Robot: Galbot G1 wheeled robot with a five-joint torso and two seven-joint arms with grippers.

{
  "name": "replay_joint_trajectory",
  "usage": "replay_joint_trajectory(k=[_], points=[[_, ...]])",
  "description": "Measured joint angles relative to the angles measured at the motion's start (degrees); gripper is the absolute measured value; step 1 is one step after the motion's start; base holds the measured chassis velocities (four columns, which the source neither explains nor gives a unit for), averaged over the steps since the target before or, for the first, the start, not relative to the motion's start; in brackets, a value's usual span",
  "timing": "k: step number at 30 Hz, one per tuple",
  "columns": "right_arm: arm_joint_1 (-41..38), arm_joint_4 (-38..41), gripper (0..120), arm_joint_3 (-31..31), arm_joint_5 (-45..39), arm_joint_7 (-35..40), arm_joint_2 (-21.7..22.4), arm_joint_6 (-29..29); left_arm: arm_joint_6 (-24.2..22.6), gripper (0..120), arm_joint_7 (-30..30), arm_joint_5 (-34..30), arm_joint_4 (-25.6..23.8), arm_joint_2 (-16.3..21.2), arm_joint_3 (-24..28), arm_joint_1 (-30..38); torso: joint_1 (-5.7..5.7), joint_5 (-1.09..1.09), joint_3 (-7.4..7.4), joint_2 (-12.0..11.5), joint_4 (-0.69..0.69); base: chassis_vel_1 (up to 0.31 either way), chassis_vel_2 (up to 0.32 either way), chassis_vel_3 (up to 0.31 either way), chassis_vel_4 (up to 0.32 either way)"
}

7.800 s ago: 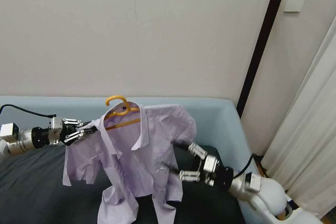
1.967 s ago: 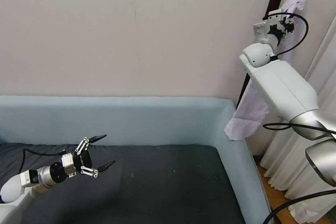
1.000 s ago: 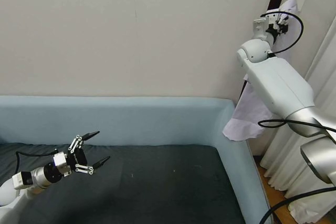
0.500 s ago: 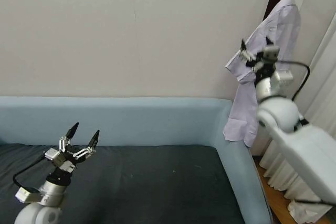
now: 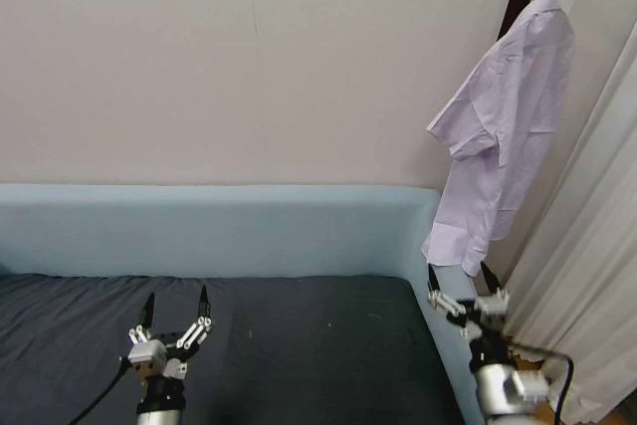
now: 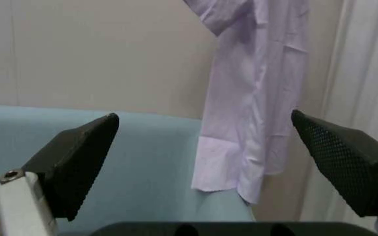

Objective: Pick up the clothes from the sofa and hang them on the clothes hanger.

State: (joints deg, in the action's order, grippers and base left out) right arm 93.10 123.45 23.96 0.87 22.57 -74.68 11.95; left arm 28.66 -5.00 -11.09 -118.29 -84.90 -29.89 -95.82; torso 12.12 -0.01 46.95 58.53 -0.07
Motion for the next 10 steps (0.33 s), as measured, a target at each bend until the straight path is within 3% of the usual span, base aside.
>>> replay_joint_trajectory(k=[2, 10], points=[[4.3, 3.4, 100, -0.3, 1.5, 0.6, -2.3, -0.3, -0.4, 100, 1.0, 0.4, -2.7, 0.0, 0.1, -2.4, 0.0, -0.01, 0.0, 0.0, 0.0, 0.0, 0.0, 0.0, 0.0], [5.7, 4.6, 100, -0.6, 1.6, 0.7, -3.2, -0.8, -0.7, 100, 2.3, 0.2, -3.8, 0.5, 0.1, -3.1, 0.02, 0.0, 0.02, 0.0, 0.01, 0.0, 0.0, 0.0, 0.0]])
